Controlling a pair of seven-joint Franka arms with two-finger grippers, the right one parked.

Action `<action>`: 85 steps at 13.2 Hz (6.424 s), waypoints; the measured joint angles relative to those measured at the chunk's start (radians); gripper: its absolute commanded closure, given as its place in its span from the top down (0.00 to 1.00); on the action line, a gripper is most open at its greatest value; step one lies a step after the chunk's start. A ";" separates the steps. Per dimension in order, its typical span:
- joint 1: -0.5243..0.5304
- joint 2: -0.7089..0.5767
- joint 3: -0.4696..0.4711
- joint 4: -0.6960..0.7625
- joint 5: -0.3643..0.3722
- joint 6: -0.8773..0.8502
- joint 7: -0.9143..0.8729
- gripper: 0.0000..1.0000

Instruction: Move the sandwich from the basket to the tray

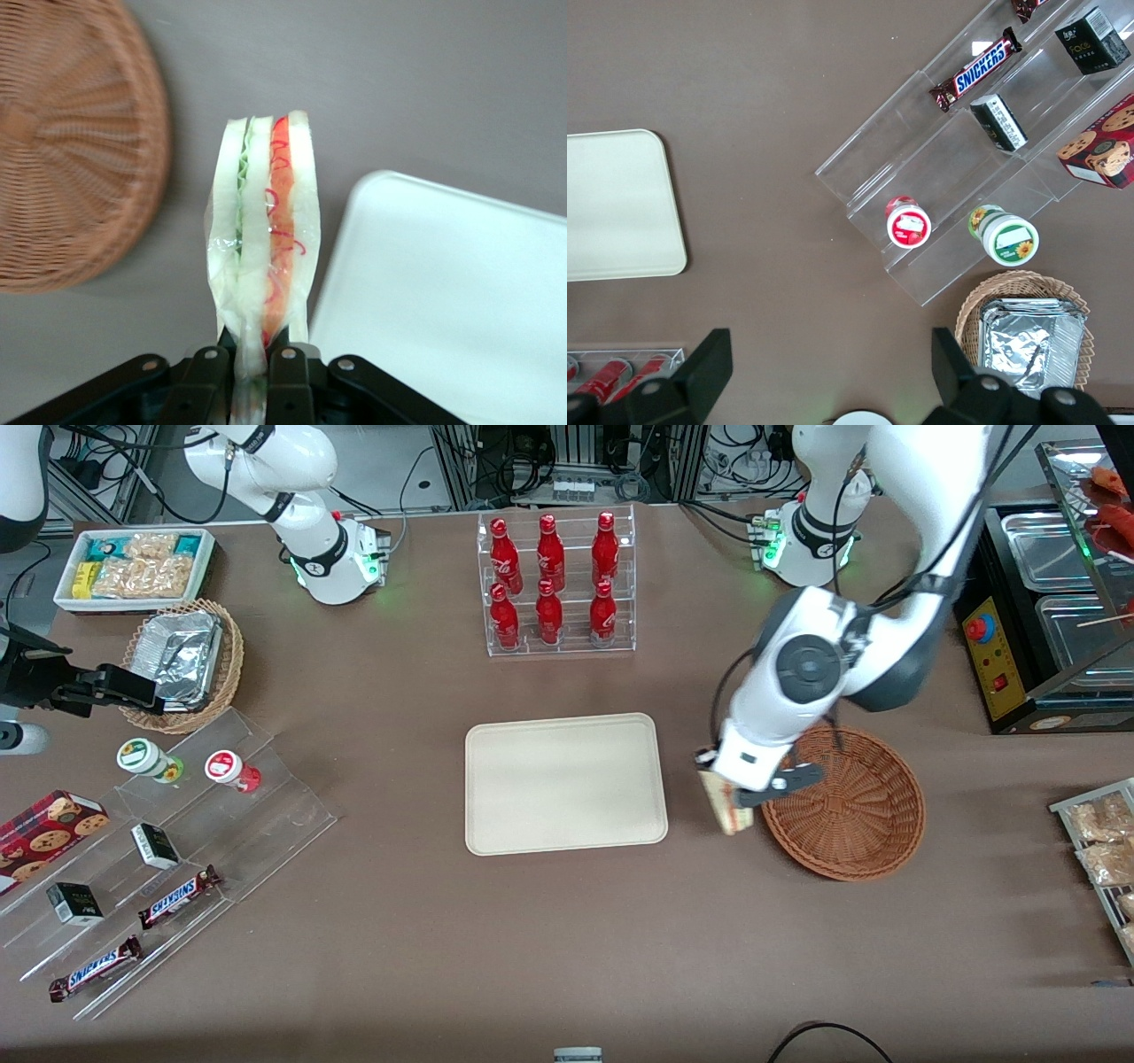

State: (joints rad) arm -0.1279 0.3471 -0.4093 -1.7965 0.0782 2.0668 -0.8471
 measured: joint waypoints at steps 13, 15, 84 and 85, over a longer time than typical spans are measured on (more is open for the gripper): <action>-0.307 0.336 -0.001 0.346 0.043 0.002 -0.028 0.00; -0.332 0.366 0.001 0.377 0.053 0.002 -0.051 0.00; 0.169 -0.108 0.197 0.272 -0.009 -0.464 0.753 1.00; 0.167 -0.132 0.218 0.247 -0.012 -0.464 0.762 1.00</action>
State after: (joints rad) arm 0.0390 0.2150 -0.1911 -1.5490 0.0658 1.6030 -0.0848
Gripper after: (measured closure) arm 0.000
